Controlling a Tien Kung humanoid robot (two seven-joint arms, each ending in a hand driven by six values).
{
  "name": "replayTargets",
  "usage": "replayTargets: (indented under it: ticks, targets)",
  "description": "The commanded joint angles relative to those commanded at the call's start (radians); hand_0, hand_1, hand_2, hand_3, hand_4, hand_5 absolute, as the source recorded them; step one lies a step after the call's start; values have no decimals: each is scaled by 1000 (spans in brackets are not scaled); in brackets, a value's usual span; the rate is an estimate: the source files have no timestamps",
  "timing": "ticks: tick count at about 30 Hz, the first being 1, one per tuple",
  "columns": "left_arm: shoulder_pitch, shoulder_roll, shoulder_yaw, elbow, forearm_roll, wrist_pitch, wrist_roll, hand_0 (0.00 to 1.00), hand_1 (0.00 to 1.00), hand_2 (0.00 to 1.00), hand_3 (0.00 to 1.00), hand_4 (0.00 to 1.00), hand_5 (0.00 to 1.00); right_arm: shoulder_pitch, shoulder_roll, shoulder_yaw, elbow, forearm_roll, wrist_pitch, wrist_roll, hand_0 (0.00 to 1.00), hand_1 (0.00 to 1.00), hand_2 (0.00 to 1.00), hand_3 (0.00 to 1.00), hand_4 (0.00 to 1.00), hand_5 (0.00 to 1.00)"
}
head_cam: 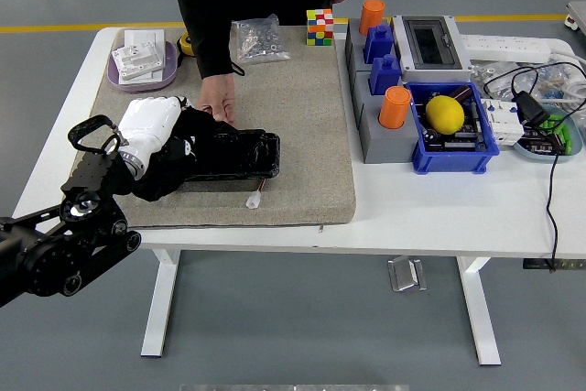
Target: Pick the rag up,wipe the panel,place it on the desk
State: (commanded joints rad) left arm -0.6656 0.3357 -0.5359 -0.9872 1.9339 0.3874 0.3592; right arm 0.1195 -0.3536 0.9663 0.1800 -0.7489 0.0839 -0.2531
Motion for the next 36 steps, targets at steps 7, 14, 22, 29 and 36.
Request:
replayTargets:
  ticks: [7, 14, 22, 29, 36]
  targets:
    - [15, 19, -28, 13, 12, 4, 2, 229, 264, 499, 324, 176, 2, -1, 4, 6, 0, -3, 0, 0, 720, 634, 678, 587, 977, 553]
    - [30, 40, -57, 18, 20, 5, 1, 229, 264, 500, 326, 180, 2, -2, 5, 11, 0, -4, 0, 0, 720, 634, 678, 587, 977, 552]
    - [41, 51, -78, 17, 26, 5, 1, 229, 262, 500, 328, 185, 2, -1, 8, 14, 0, -6, -2, 1, 720, 634, 678, 587, 977, 552]
    - [44, 46, -87, 21, 23, 4, 1, 229, 262, 501, 329, 187, 2, 1, 9, 16, 0, -7, -2, 0, 720, 634, 678, 586, 977, 552]
    - [31, 23, -70, 16, 12, 2, 3, 229, 262, 501, 331, 193, 2, 5, 6, 12, 0, -7, -1, -2, 720, 634, 678, 586, 977, 553]
